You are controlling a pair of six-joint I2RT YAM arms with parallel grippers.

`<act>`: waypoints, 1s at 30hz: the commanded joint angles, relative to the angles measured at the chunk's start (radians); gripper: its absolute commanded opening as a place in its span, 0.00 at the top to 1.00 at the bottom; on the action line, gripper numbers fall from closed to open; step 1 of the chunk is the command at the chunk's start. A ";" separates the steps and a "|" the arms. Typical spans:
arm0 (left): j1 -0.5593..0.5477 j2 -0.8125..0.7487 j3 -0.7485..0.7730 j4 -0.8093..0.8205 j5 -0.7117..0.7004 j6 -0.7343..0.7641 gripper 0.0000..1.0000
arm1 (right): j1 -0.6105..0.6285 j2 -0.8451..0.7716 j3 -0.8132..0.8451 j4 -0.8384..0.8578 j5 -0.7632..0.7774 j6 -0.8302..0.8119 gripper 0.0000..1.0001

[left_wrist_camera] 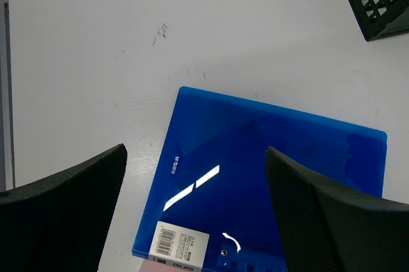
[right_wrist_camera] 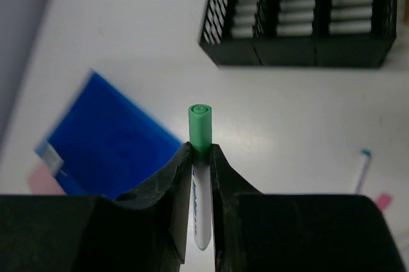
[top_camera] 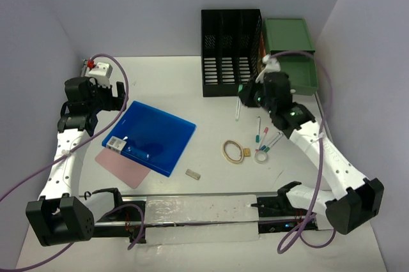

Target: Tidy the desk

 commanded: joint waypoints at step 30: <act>0.003 0.072 -0.080 -0.009 -0.008 0.085 0.06 | -0.637 0.337 0.206 0.262 0.134 0.450 0.46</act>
